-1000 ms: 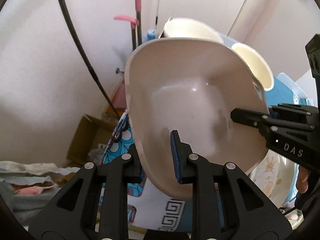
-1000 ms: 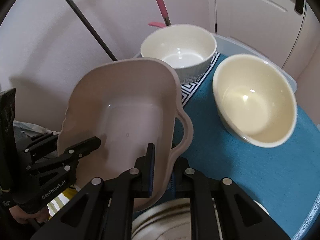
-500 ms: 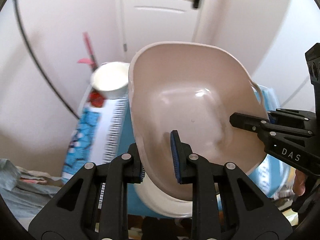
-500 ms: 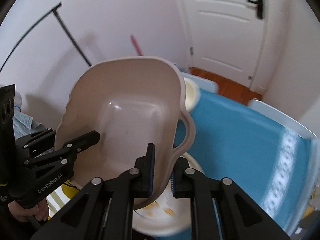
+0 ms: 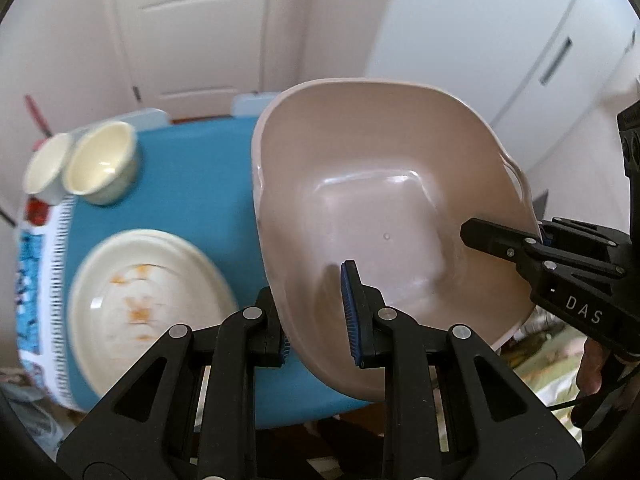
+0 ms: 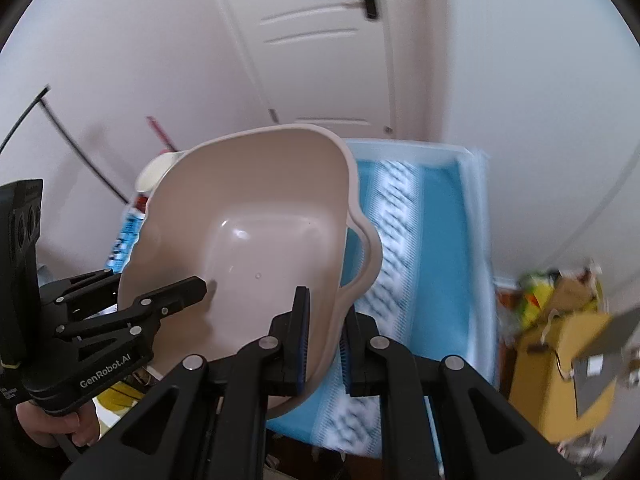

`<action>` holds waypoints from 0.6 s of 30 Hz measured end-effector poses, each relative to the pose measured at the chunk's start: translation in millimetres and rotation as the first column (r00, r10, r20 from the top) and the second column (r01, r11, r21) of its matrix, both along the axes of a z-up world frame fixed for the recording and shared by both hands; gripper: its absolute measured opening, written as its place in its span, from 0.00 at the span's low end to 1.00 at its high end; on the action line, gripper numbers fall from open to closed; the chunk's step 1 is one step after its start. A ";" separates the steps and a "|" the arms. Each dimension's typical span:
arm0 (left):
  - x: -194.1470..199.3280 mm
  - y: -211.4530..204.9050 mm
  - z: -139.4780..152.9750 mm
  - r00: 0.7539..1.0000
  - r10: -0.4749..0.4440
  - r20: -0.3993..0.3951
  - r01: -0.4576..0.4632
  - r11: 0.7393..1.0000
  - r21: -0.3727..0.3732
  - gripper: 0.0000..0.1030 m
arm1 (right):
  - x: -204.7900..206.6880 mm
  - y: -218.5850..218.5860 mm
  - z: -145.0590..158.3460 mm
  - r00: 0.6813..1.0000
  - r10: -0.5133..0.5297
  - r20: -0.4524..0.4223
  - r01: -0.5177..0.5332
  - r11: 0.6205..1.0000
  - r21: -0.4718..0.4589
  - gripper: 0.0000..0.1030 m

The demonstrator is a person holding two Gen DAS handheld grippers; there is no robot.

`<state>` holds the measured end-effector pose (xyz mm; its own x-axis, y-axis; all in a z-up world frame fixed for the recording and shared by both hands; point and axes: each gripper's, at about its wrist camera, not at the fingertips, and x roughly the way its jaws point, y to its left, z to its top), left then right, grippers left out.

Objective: Organize plates and bowls
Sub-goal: 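Lift the beige basin with both grippers and carry it beside the plate stack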

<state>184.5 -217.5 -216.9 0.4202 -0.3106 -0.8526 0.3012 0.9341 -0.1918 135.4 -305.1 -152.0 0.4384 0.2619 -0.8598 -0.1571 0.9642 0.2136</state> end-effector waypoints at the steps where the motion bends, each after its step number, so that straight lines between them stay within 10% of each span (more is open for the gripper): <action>1: 1.5 -7.5 -8.2 1.000 -0.013 -0.016 0.013 1.000 0.001 0.19 | -1.9 -6.6 -6.9 1.000 -0.017 -0.011 0.017 1.000 -0.003 0.12; 18: 20.2 -65.4 -98.3 0.990 -0.087 -0.114 0.100 0.989 0.110 0.19 | -4.3 -57.4 -99.0 0.986 -0.116 -0.117 0.116 0.993 -0.008 0.12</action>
<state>204.7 -282.9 -315.2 0.2968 -0.2413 -0.9239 0.3717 0.9204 -0.1210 131.1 -362.5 -251.1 0.3618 0.2138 -0.9074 -0.0178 0.9748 0.2226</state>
